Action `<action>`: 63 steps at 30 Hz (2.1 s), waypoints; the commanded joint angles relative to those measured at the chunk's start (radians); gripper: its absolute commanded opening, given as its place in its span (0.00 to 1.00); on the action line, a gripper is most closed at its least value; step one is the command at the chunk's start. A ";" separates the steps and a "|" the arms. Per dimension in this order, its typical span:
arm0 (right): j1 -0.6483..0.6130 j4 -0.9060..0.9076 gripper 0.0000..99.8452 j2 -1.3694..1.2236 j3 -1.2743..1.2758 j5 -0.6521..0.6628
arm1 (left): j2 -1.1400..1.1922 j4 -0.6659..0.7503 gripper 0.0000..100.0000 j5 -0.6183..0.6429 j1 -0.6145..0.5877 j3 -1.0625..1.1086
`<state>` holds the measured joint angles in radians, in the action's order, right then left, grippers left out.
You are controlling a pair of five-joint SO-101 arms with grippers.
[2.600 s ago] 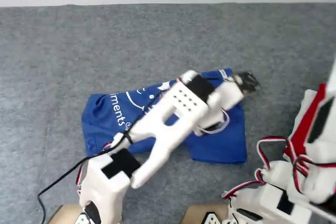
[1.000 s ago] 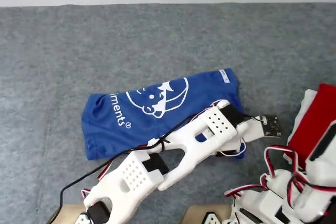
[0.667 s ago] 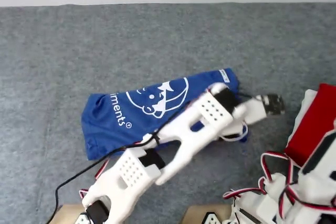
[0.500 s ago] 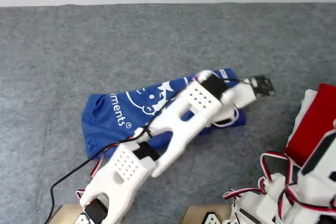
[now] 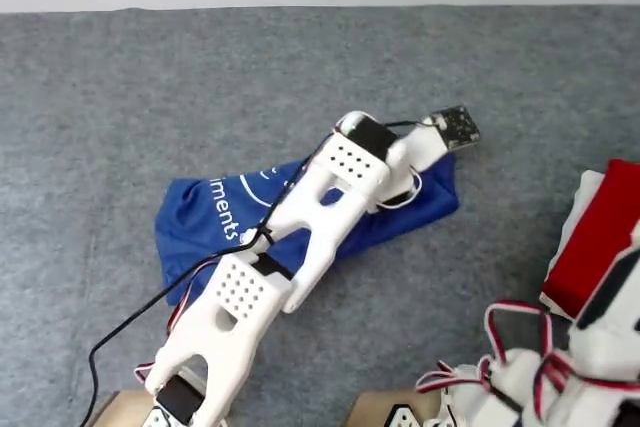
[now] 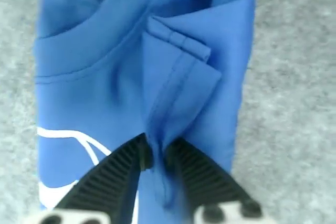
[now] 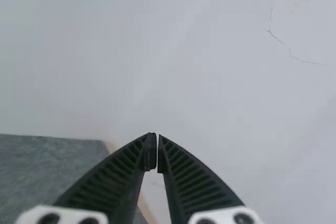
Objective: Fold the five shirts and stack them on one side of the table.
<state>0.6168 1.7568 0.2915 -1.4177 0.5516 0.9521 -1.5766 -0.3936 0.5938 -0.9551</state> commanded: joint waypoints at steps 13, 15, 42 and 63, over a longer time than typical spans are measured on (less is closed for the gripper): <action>0.016 0.038 0.01 0.085 0.172 0.009 | -0.014 -0.038 0.15 0.038 -0.114 -0.097; 0.016 0.038 0.01 0.085 0.172 0.009 | -0.023 -0.064 0.15 0.038 -0.115 -0.107; 0.012 0.038 0.01 0.079 0.173 0.008 | -0.163 -0.037 0.05 0.054 -0.101 0.312; 0.015 0.038 0.01 0.090 0.206 0.008 | -0.307 -0.094 0.04 0.081 -0.054 0.288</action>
<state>0.6168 1.7568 0.3790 -1.2183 0.5516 0.7526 -1.6425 -0.3383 0.5570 -0.6421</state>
